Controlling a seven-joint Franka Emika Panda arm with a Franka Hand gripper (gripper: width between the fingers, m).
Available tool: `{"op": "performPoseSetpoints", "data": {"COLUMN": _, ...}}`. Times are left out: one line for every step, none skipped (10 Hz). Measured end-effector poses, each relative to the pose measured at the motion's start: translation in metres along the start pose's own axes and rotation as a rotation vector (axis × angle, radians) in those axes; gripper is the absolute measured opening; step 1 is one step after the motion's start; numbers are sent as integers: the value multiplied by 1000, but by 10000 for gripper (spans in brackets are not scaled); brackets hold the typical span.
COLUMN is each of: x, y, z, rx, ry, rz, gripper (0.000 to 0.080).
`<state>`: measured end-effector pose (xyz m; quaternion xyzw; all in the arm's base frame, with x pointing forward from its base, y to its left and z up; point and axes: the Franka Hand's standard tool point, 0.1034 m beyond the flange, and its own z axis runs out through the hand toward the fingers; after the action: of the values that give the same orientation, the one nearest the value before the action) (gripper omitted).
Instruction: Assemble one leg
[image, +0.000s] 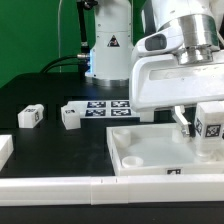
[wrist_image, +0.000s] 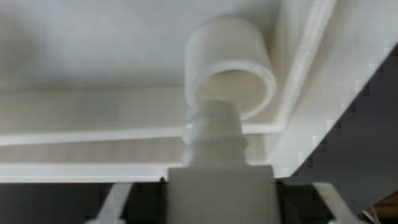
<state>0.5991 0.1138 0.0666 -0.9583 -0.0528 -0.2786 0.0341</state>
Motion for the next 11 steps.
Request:
{"op": "performPoseSetpoints", "data": {"x": 1, "y": 0, "z": -1, "rx": 0, "ry": 0, "rz": 0, "gripper": 292}}
{"op": "performPoseSetpoints", "data": {"x": 1, "y": 0, "z": -1, "rx": 0, "ry": 0, "rz": 0, "gripper": 292}}
{"op": "performPoseSetpoints", "data": {"x": -1, "y": 0, "z": -1, "rx": 0, "ry": -3, "rz": 0, "gripper": 292}}
{"op": "performPoseSetpoints", "data": {"x": -4, "y": 0, "z": -1, "rx": -1, "ry": -3, "rz": -1, "gripper": 292}}
{"op": "performPoseSetpoints", "data": {"x": -5, "y": 0, "z": -2, "rx": -2, "ry": 1, "rz": -2, "gripper": 292}}
{"op": "performPoseSetpoints", "data": {"x": -10, "y": -3, "z": -1, "rx": 1, "ry": -7, "rz": -5, "gripper": 292}}
{"op": "performPoseSetpoints", "data": {"x": -14, "y": -5, "z": -1, "rx": 4, "ry": -18, "rz": -8, "gripper": 292}}
{"op": "performPoseSetpoints", "data": {"x": -15, "y": -5, "z": 0, "rx": 5, "ry": -23, "rz": -8, "gripper": 292}}
{"op": "performPoseSetpoints", "data": {"x": -17, "y": -5, "z": 1, "rx": 5, "ry": -27, "rz": -7, "gripper": 292}}
{"op": "performPoseSetpoints", "data": {"x": -20, "y": -4, "z": 3, "rx": 4, "ry": -31, "rz": -7, "gripper": 292}}
{"op": "performPoseSetpoints", "data": {"x": -22, "y": -4, "z": 5, "rx": 3, "ry": -34, "rz": -7, "gripper": 292}}
